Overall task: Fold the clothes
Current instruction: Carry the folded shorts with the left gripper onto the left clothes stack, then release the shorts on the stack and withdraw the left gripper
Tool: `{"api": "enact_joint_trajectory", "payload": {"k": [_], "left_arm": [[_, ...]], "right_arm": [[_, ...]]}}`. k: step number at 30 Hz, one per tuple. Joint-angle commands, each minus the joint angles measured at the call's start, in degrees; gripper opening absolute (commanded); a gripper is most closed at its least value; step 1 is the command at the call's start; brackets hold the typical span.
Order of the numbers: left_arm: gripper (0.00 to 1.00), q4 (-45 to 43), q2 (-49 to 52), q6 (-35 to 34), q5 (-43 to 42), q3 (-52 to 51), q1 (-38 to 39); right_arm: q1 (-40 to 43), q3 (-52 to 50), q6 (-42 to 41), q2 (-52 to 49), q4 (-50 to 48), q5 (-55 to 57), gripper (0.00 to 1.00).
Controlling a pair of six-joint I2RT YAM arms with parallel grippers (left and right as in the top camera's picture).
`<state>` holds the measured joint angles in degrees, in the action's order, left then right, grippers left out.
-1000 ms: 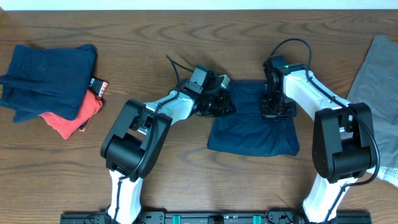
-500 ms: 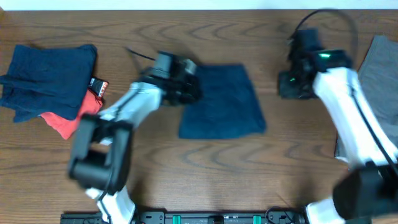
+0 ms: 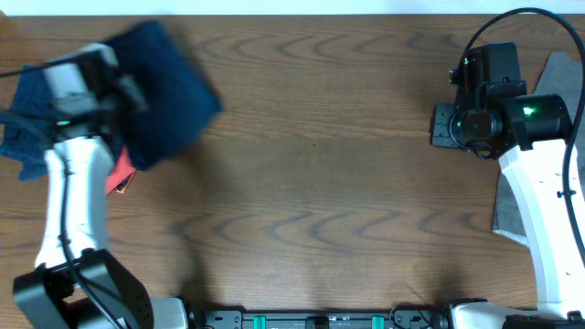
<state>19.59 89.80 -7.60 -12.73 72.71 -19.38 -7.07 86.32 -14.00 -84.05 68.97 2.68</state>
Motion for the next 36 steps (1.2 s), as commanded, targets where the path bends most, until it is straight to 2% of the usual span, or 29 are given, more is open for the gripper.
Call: {"api": "enact_joint_trajectory", "payload": {"k": [1,6,16,18,22,23,24,26,36], "left_arm": [[0.06,-2.05,-1.49,0.87,1.22,5.49,-4.59],[0.06,-6.51,-1.49,-0.63,1.25,6.54,-9.09],[0.07,-4.59,-1.07,-0.83,1.7,6.49,-13.07],[0.17,-3.72,-1.07,-0.83,1.88,6.49,-13.38],[0.68,-2.49,-1.07,-0.81,1.92,6.49,-13.51],[0.87,-2.47,-1.07,-0.81,1.9,6.47,-13.51],[0.94,-2.47,-1.07,-0.81,1.9,6.47,-13.51],[0.99,-2.47,-1.09,-0.83,1.9,6.47,-13.51],[1.0,-0.63,-1.07,-1.75,1.07,6.43,-12.96]], "right_arm": [[0.31,-0.5,0.76,-0.33,0.07,-1.73,0.26],[0.28,-0.5,0.76,-0.33,0.35,-1.68,0.26],[0.31,-0.5,0.79,-0.33,0.5,-1.64,0.26],[0.31,-0.5,0.81,-0.33,0.48,-1.64,0.26],[0.31,-0.5,0.83,-0.33,0.48,-1.62,0.26],[0.31,-0.5,1.05,-0.33,0.48,-1.64,0.27],[0.31,-0.5,1.33,-0.33,0.48,-1.64,0.26],[0.31,-0.5,1.44,-0.33,0.63,-1.62,0.26],[0.31,-0.52,1.42,-0.33,0.48,-1.62,0.28]]}}
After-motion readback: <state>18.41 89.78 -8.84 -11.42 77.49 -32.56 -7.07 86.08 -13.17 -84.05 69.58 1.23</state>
